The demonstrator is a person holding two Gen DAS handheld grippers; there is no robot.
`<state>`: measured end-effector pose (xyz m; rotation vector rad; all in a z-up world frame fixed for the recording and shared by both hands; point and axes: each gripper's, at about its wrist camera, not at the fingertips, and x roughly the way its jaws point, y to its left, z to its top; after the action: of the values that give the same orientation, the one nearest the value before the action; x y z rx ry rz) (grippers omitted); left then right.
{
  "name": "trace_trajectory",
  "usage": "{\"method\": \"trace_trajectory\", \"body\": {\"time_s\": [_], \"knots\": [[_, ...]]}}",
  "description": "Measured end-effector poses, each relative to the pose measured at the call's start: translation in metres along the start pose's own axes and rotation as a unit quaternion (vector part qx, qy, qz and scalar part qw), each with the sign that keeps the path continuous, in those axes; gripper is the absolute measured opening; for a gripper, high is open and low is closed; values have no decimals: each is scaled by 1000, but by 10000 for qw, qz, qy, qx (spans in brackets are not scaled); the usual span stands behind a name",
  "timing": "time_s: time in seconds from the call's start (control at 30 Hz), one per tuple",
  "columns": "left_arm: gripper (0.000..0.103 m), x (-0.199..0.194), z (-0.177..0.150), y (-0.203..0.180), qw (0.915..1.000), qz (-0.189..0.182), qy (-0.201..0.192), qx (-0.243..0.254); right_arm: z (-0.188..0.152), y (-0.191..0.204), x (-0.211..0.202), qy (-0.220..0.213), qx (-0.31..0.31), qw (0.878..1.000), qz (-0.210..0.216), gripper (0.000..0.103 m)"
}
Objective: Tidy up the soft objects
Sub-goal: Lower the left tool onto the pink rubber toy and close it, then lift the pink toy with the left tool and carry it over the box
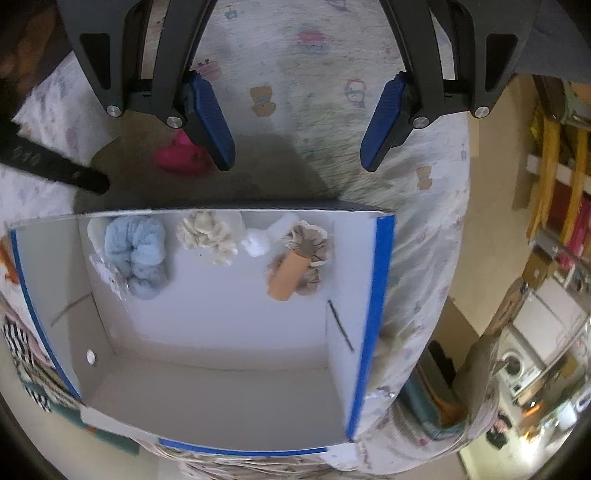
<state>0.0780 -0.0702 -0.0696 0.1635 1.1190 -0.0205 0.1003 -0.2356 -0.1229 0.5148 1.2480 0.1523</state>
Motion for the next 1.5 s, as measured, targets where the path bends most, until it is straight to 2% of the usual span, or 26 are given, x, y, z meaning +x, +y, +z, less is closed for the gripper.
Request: {"method": "trace_trajectory", "body": {"time_s": [0.27,0.4,0.47,0.53,0.7,0.93,1.03,1.07,1.1,1.13,1.2,1.5], "knots": [[68,14,-6,-8,9995,-161,202,155,-1,-23,-27,-255,342,9986,311,9],[68,20,-7,-22,9961,-766,348,263,1,-36,-41,-425,525,9968,434,9],[68,29,-10,-35,9907,-1115,642,447,2,-36,-44,-497,583,9960,464,9],[68,35,-11,-42,9878,-1252,755,538,3,-38,-46,-519,623,9956,478,9],[68,48,-3,-55,9883,-1171,770,603,2,-38,-44,-525,592,9958,462,9],[68,70,6,-69,9863,-1242,901,600,3,-36,-42,-507,501,9970,295,9],[64,82,7,-70,9877,-1067,968,606,2,-36,-42,-514,497,9971,265,9],[61,85,7,-69,9877,-1067,987,584,3,-36,-42,-523,488,9971,254,9],[50,86,7,-66,9883,-1043,953,571,2,-36,-42,-528,480,9972,243,9],[43,85,7,-66,9892,-971,911,606,2,-37,-42,-526,479,9972,243,9],[43,85,9,-61,9901,-909,869,631,2,-37,-42,-520,473,9973,227,9],[43,86,8,-12,9937,-658,898,91,1,-27,-45,-579,318,9977,176,9]]}}
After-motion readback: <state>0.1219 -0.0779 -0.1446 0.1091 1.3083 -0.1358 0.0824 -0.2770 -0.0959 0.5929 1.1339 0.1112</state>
